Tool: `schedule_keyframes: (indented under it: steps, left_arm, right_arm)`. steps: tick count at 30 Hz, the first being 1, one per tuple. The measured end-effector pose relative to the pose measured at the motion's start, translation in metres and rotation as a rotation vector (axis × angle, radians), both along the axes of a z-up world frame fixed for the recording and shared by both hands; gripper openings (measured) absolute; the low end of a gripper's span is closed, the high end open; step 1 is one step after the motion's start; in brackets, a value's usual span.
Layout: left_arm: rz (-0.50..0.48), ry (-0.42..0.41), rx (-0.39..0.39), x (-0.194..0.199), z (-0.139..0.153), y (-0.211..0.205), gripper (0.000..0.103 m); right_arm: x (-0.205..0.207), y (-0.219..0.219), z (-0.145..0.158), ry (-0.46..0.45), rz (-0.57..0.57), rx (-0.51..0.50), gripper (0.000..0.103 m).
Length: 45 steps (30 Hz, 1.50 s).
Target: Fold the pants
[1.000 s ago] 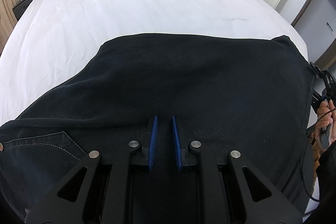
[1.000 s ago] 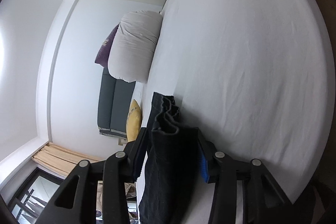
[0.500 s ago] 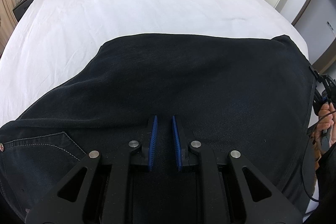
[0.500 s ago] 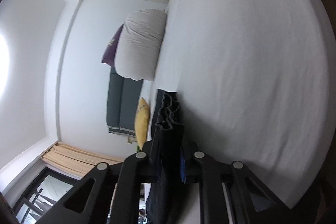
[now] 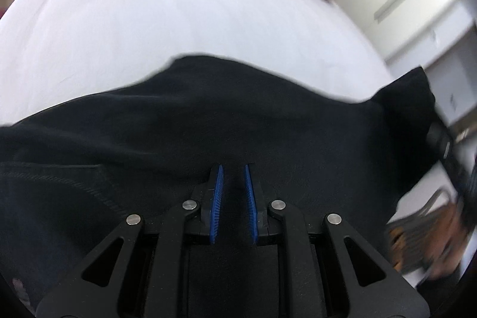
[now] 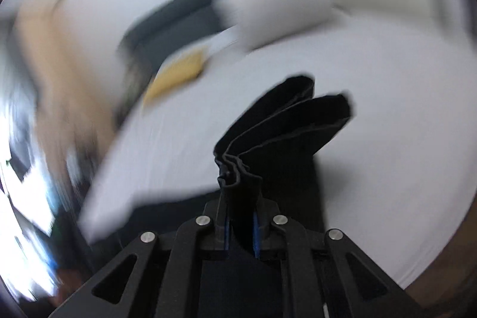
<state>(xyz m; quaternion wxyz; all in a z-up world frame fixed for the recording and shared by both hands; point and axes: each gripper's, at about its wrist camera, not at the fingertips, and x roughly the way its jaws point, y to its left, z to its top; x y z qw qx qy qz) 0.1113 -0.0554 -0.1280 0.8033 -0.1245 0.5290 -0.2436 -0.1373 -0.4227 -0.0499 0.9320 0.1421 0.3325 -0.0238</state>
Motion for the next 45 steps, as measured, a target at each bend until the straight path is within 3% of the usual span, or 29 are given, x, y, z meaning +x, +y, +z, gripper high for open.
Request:
schedule_keyframes:
  steps: [2, 4, 6, 9, 10, 11, 14, 16, 20, 22, 23, 25, 26, 34, 40, 43, 45]
  left_arm:
    - [0.033, 0.006, -0.059, -0.002, 0.005, 0.018, 0.015]
    - [0.062, 0.039, -0.130, -0.003, 0.007, 0.034, 0.015]
    - [0.079, 0.076, -0.193, -0.006, 0.006, 0.046, 0.015]
    - [0.079, 0.139, -0.240, -0.007, 0.000, 0.050, 0.021]
    - [0.078, 0.161, -0.260, -0.007, -0.003, 0.049, 0.033]
    - [0.082, 0.181, -0.289, -0.006, -0.006, 0.048, 0.055]
    - [0.078, 0.206, -0.344, -0.002, -0.006, 0.041, 0.076]
    - [0.053, 0.233, -0.342, 0.005, -0.008, 0.031, 0.083]
    - [0.011, 0.314, -0.344, 0.025, -0.020, 0.011, 0.083]
    - [-0.001, 0.322, -0.340, 0.035, -0.024, 0.008, 0.078]
    - [-0.007, 0.327, -0.343, 0.040, -0.026, 0.007, 0.052]
    - [-0.015, 0.357, -0.328, 0.046, -0.033, 0.007, 0.015]
    - [-0.012, 0.360, -0.325, 0.047, -0.035, 0.010, 0.011]
    - [-0.006, 0.306, -0.302, 0.025, -0.059, 0.040, 0.007]
    - [-0.068, 0.203, -0.182, 0.019, -0.053, 0.023, 0.007]
    - [-0.076, 0.184, -0.165, 0.020, -0.054, 0.015, 0.007]
    - [-0.077, 0.181, -0.166, 0.019, -0.057, 0.015, 0.008]
  right_arm:
    - [0.008, 0.092, -0.008, 0.047, 0.185, -0.239, 0.012]
    - [0.013, 0.159, -0.039, 0.118, 0.307, -0.402, 0.012]
    - [0.018, 0.187, -0.065, 0.177, 0.342, -0.442, 0.012]
    - [0.020, 0.198, -0.081, 0.199, 0.307, -0.441, 0.013]
    - [0.019, 0.198, -0.079, 0.187, 0.303, -0.447, 0.013]
    - [0.016, 0.197, -0.076, 0.172, 0.302, -0.457, 0.013]
    - [0.007, 0.196, -0.069, 0.125, 0.304, -0.522, 0.013]
    - [0.004, 0.201, -0.063, 0.093, 0.307, -0.566, 0.013]
    - [-0.004, 0.219, -0.063, 0.053, 0.333, -0.637, 0.013]
    - [-0.010, 0.228, -0.064, 0.040, 0.362, -0.673, 0.013]
    - [-0.012, 0.234, -0.065, 0.029, 0.378, -0.689, 0.013]
    - [-0.018, 0.244, -0.067, 0.017, 0.416, -0.712, 0.013]
    - [-0.020, 0.247, -0.069, 0.013, 0.432, -0.726, 0.013]
    - [-0.015, 0.261, -0.098, 0.048, 0.539, -0.766, 0.013]
    - [-0.013, 0.266, -0.102, 0.062, 0.548, -0.787, 0.016]
    - [-0.018, 0.275, -0.104, 0.088, 0.564, -0.816, 0.021]
    - [-0.025, 0.270, -0.093, 0.115, 0.622, -0.720, 0.025]
